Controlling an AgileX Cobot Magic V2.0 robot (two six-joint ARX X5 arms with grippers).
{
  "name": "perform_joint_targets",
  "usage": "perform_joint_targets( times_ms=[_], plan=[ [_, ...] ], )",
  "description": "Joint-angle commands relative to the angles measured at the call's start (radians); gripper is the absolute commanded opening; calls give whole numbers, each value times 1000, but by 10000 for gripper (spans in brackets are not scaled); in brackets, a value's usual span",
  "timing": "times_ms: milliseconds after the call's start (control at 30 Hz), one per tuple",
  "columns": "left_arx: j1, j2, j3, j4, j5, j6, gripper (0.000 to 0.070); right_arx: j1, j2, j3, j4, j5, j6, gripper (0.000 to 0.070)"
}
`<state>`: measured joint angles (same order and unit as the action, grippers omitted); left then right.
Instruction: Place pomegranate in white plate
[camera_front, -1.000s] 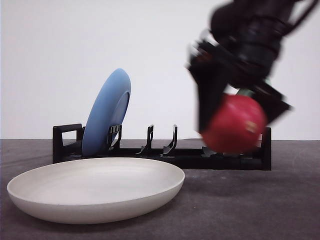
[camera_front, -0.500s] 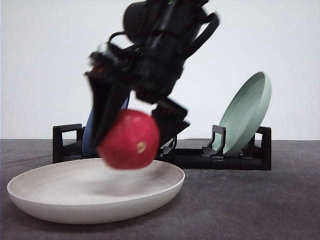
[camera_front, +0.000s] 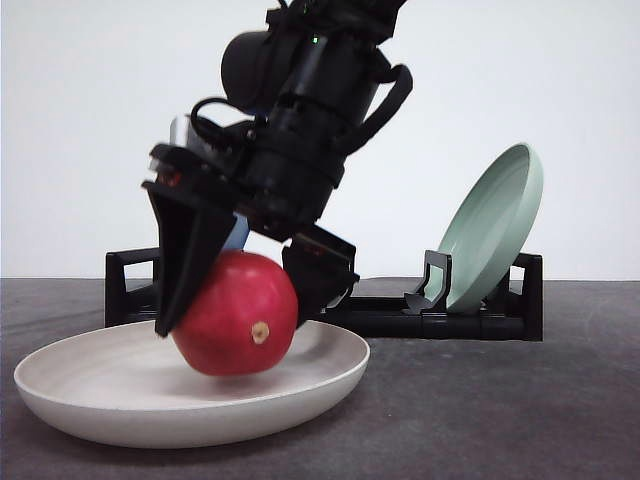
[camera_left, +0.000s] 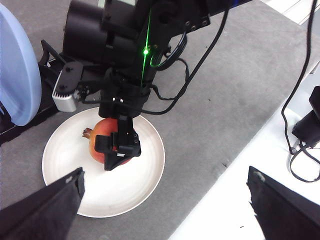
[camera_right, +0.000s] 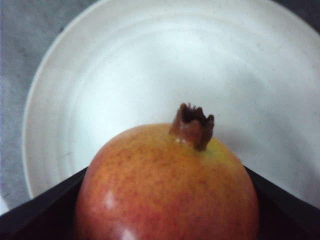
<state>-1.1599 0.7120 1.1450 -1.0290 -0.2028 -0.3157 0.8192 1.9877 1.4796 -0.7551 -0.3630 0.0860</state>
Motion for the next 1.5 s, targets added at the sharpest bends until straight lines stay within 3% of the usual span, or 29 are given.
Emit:
perform_joint_targets(
  times_ms=[0, 233, 367, 400, 767, 933, 1167, 1367, 1467],
  plan=[
    [-12, 6, 16, 3, 2, -8, 636, 11, 31, 22, 3, -3, -7, 514],
    [-12, 6, 16, 3, 1, -7, 636, 13, 40, 22, 6, -3, -23, 521],
    [-12, 6, 16, 3, 1, -7, 636, 12, 40, 22, 0, -2, -22, 688],
    [-12, 6, 16, 3, 1, -7, 636, 11, 40, 22, -3, -3, -22, 700],
    [-12, 6, 16, 4, 1, -7, 636, -25, -52, 78, -78, -6, -32, 700],
    [-12, 6, 16, 4, 0, -8, 636, -71, -215, 144, -222, -1, -75, 700],
    [-12, 6, 16, 7, -11, -10, 636, -137, -531, 138, -412, 1, -80, 700],
    [-12, 8, 16, 36, -11, -10, 636, -162, -858, -5, -421, 67, -78, 700],
    [-12, 8, 16, 54, -11, -9, 636, -163, -1036, -140, -370, 121, -40, 700]
  ],
)
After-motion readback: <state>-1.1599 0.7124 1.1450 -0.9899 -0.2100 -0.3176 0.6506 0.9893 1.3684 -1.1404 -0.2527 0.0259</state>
